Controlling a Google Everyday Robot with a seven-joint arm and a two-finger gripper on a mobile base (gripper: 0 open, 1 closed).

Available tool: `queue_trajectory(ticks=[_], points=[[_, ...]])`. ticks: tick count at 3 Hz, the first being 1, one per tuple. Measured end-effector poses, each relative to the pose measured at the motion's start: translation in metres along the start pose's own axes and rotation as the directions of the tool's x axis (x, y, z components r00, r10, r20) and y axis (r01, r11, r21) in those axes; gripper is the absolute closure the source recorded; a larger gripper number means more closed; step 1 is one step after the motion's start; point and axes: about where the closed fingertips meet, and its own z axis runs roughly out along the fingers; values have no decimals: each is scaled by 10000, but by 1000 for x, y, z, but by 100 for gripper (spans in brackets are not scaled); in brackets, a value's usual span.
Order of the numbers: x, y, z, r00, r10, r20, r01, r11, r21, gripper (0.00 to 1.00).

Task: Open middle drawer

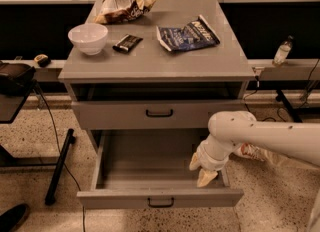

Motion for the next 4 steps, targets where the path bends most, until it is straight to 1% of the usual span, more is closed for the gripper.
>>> queue_trajectory(ticks=[1,2,3,4], points=[[12,-42,6,9973,-28,-727,42,9998,197,67],[63,-56,55,9767,1591,-1438,-1488,9856,799,98],[90,-48,93,9363,3199,-1446,-3002,9432,1425,100],[93,-40,118,8827,4661,-603,-4544,8791,1442,100]])
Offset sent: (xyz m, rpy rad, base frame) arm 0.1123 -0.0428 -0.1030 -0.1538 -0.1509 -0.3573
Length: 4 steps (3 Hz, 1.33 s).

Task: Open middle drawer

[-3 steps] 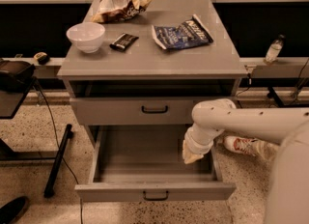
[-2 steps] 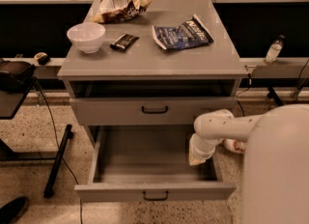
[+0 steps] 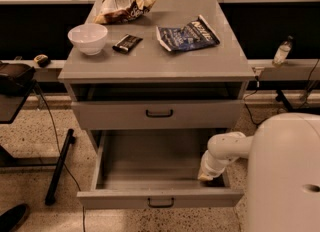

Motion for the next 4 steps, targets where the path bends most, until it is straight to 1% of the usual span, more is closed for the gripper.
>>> queue_trajectory(ticks=[1,2,3,4], points=[[-16,19,1,9933,449,1067,-369,9964,-760,100],[-26,47,-10,9777,434,2055,-60,9838,-1791,100],[-24,75,-16,9659,605,2516,170,9554,-2950,100],[-16,95,-23,9650,770,2505,194,9322,-3615,100]])
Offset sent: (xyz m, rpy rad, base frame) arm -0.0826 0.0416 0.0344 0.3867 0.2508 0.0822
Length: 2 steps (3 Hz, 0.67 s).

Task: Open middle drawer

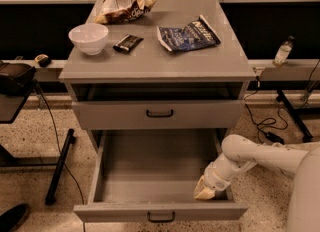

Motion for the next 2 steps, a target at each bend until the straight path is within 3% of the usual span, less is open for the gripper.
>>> queue_trajectory(ticks=[1,2], points=[[4,22,-4,9996,212,159,-207,9993,-311,100],[4,43,-9,9992,380,159,-377,9991,-168,100]])
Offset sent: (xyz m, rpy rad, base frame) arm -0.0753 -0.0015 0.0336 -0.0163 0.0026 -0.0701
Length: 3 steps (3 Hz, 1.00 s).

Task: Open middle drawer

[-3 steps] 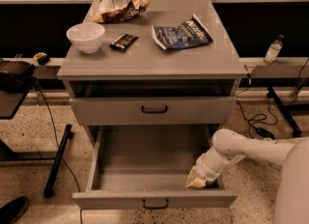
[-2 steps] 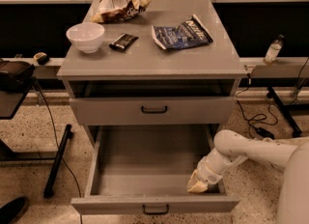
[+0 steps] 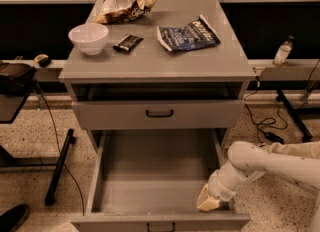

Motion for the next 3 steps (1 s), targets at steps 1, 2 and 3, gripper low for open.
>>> queue_trajectory(ticks=[1,2,3], points=[[-22,15,-11,9949,-714,-706,786,9913,1051,100],[-55,5,-46,9604,-2102,-1831,2545,9291,2683,100],[-77,0,-81,9411,-2783,-1919,3312,8726,3590,100]])
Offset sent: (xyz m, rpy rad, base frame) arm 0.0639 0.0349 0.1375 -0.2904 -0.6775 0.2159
